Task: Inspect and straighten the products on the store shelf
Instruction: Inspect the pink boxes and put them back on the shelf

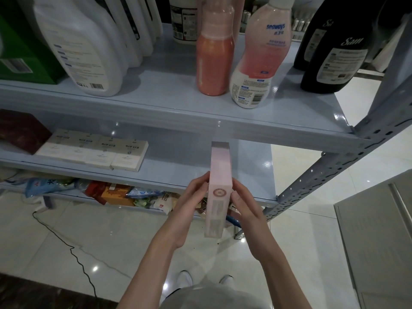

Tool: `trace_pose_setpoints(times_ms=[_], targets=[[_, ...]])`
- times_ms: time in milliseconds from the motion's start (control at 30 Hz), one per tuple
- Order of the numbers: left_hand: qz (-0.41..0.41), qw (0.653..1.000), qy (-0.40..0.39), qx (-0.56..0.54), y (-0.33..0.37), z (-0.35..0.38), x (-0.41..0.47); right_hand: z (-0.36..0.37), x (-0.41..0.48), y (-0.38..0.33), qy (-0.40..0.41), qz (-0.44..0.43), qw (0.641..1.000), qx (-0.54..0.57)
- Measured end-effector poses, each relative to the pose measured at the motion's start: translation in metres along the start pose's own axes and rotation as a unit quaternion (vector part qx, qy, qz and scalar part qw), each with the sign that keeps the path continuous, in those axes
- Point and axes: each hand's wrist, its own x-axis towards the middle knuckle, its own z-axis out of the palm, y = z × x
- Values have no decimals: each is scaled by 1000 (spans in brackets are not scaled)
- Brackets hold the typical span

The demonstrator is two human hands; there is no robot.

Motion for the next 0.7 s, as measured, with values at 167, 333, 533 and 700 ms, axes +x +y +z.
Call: trace_pose_setpoints(times_ms=[167, 333, 533, 700], targets=[[-10, 1000, -24, -1, 3, 3, 0, 2, 2, 0, -18, 4, 1000, -14], [0, 1000, -31, -1, 2, 4, 1, 1, 2, 3, -10, -3, 1000, 1], [2, 999, -10, 38, -6, 0, -1, 5, 2, 5, 66, 7, 997, 42], [13, 999, 7, 37, -5, 1, -1, 1, 2, 3, 35, -8, 999, 27]])
